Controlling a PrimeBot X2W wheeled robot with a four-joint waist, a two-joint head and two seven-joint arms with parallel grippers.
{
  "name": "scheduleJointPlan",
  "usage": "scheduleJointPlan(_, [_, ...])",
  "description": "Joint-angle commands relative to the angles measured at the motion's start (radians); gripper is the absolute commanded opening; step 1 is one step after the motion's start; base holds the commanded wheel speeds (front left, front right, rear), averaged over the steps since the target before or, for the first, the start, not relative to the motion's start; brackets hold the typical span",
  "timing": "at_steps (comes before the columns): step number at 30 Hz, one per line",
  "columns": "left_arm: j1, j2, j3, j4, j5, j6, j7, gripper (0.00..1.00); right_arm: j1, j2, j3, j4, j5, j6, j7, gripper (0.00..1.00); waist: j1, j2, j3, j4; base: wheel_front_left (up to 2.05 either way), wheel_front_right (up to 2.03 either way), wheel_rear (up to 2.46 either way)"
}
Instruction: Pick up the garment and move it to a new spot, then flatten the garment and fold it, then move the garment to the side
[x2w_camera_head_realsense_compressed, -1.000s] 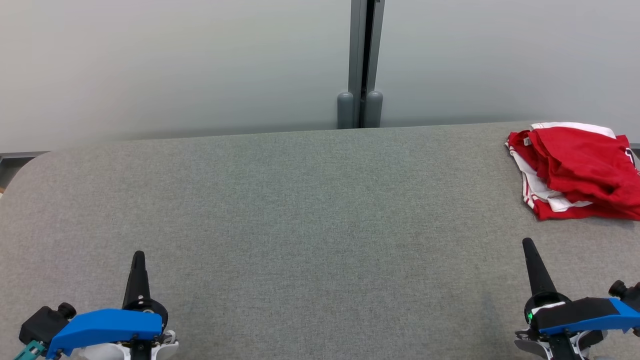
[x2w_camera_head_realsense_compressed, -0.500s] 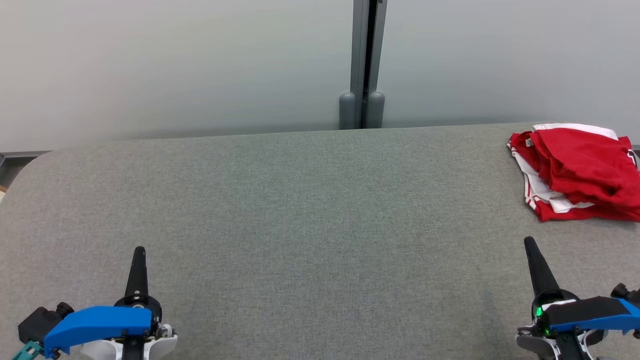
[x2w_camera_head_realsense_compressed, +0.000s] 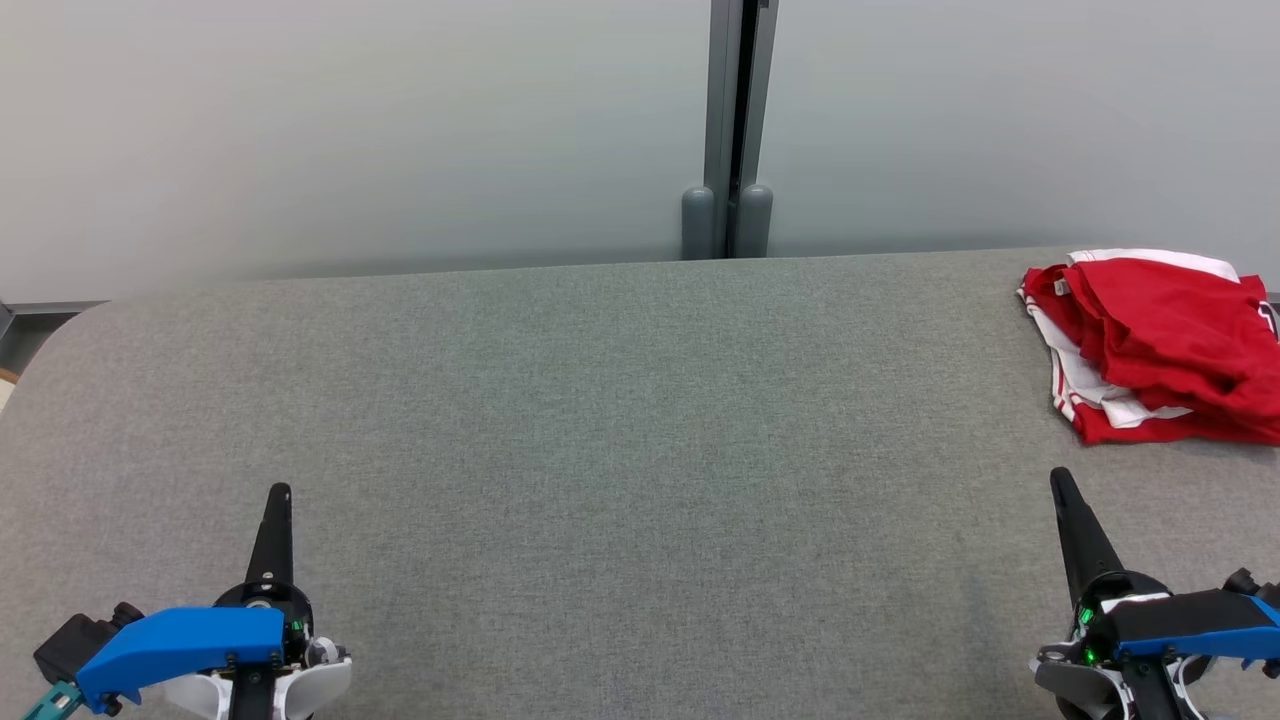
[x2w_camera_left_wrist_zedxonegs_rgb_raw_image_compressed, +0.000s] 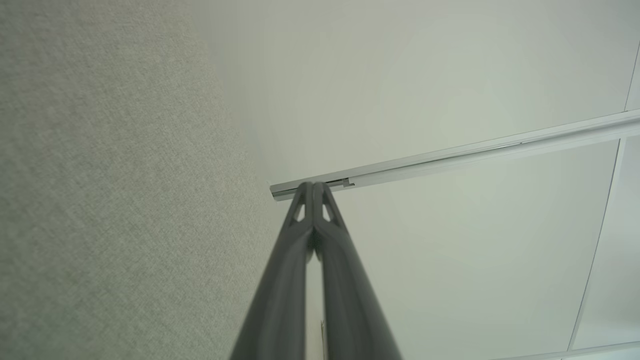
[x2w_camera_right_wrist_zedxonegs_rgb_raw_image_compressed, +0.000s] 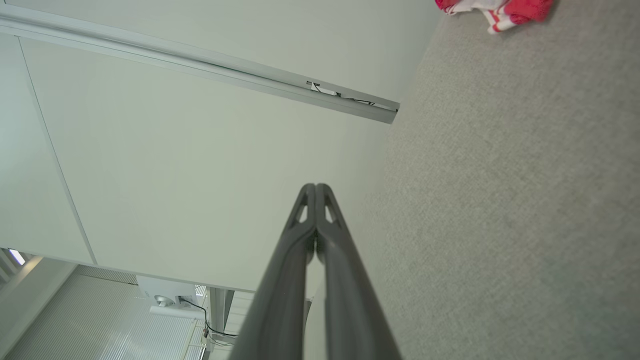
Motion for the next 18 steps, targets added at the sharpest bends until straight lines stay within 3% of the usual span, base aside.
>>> scheduleJointPlan(1, [-0.017,0.002,0.008,-0.008,-0.023,-0.007,0.007,0.00,-0.017,-0.001,-0.003,-0.003,0.024,0.000,0.008,0.00,0.0000,-0.0001,0.000,0.000,0.00,0.00,0.00])
scheduleJointPlan(18, [-0.026,0.002,0.016,-0.011,-0.154,-0.014,0.041,0.00,-0.021,0.000,-0.011,0.002,0.156,0.000,0.034,0.00,0.0000,-0.0001,-0.002,0.006,0.00,0.00,0.00])
